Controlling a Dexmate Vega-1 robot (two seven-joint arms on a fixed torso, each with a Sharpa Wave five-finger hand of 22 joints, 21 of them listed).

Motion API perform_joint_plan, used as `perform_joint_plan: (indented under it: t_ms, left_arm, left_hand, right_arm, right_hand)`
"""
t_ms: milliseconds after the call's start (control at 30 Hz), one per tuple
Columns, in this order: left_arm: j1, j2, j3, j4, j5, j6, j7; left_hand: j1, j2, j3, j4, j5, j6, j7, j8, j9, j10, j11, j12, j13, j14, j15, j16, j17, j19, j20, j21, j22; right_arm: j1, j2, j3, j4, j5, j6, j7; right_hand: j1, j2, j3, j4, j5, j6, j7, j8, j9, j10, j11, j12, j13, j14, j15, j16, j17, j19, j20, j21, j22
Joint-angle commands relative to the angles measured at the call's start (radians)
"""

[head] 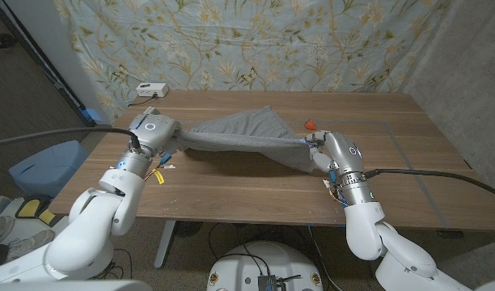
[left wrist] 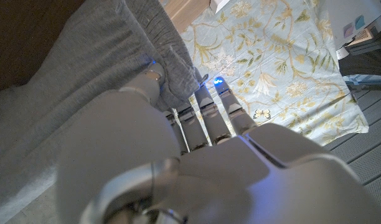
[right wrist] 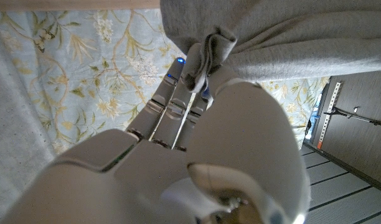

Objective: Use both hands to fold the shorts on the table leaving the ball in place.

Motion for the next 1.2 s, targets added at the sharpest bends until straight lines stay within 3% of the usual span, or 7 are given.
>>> perform_joint_plan:
  t_ms: [33,200,400,600,767,1200]
  left_arm:
    - [0.035,-0.077,-0.144,-0.053,-0.054,-0.135,-0.244]
    - [-0.028,-0.142,-0.208,-0.015,-0.244,-0.238,-0.323]
    - [-0.139,-0.215,-0.302,0.096,-0.605,-0.391,-0.435]
    - [-0.251,-0.24,-0.323,0.228,-0.889,-0.472,-0.482]
    - [-0.299,-0.172,-0.271,0.235,-0.89,-0.392,-0.421]
    - [-0.351,-0.03,-0.173,0.205,-0.871,-0.208,-0.289]
  left_hand:
    - [0.037,0.042,0.014,0.017,-0.001,0.033,0.029,0.003,0.002,0.09,-0.082,0.126,0.138,-0.008,-0.156,-0.002,0.003,-0.002,0.0,0.006,0.002]
    - [0.036,0.044,0.013,0.02,-0.001,0.028,0.038,0.0,0.002,0.088,-0.081,0.128,0.143,-0.004,-0.154,-0.003,0.004,-0.001,0.0,0.008,0.002]
    - [0.037,0.045,0.016,0.02,-0.001,0.024,0.051,-0.004,0.002,0.091,-0.08,0.134,0.15,0.006,-0.152,-0.003,0.002,0.003,0.002,0.011,0.002]
    - [0.042,0.047,0.023,0.019,-0.002,0.015,0.079,-0.011,0.002,0.088,-0.072,0.139,0.157,0.005,-0.141,-0.01,-0.001,0.002,0.016,0.013,0.002]
    - [0.046,0.048,0.025,0.016,-0.003,0.009,0.085,-0.015,0.002,0.085,-0.067,0.142,0.162,0.001,-0.131,-0.012,0.001,-0.001,0.022,0.014,0.003]
    - [0.047,0.047,0.026,0.017,-0.005,0.011,0.082,-0.018,0.002,0.082,-0.065,0.147,0.168,-0.001,-0.135,-0.016,0.003,0.0,0.023,0.017,0.003]
  right_arm:
    - [0.149,0.01,0.003,0.062,-0.047,0.075,0.086]
    - [0.233,0.019,-0.016,0.119,-0.035,0.113,0.156]
    - [0.319,0.031,-0.041,0.187,-0.027,0.154,0.213]
    - [0.398,0.054,-0.062,0.269,-0.009,0.21,0.23]
    - [0.47,0.089,-0.084,0.357,-0.012,0.253,0.206]
    - [0.626,0.168,-0.144,0.56,-0.001,0.337,0.153]
  right_hand:
    - [0.01,-0.003,0.007,0.006,0.006,0.003,-0.003,-0.007,0.004,0.072,0.072,0.002,0.028,0.013,-0.09,-0.007,0.003,-0.007,-0.021,0.01,0.002]
    - [0.009,-0.004,0.008,0.006,0.006,0.005,-0.005,-0.008,0.004,0.072,0.073,0.0,0.028,0.014,-0.091,-0.013,0.005,-0.009,-0.022,0.013,0.001]
    - [0.009,-0.004,0.008,0.006,0.006,0.005,-0.005,-0.01,0.004,0.073,0.071,-0.001,0.03,0.015,-0.092,-0.019,0.006,-0.012,-0.022,0.018,0.0]
    - [0.008,-0.005,0.008,0.006,0.006,0.007,-0.003,-0.01,0.004,0.077,0.07,-0.002,0.028,0.019,-0.092,-0.025,0.009,-0.014,-0.022,0.024,-0.002]
    - [0.008,-0.005,0.008,0.007,0.007,0.006,-0.006,-0.012,0.004,0.075,0.066,-0.004,0.03,0.022,-0.092,-0.027,0.012,-0.017,-0.023,0.027,-0.003]
    - [0.008,-0.002,0.009,0.007,0.007,0.002,-0.011,-0.017,0.005,0.073,0.067,-0.008,0.031,0.023,-0.093,-0.039,0.019,-0.02,-0.027,0.038,-0.005]
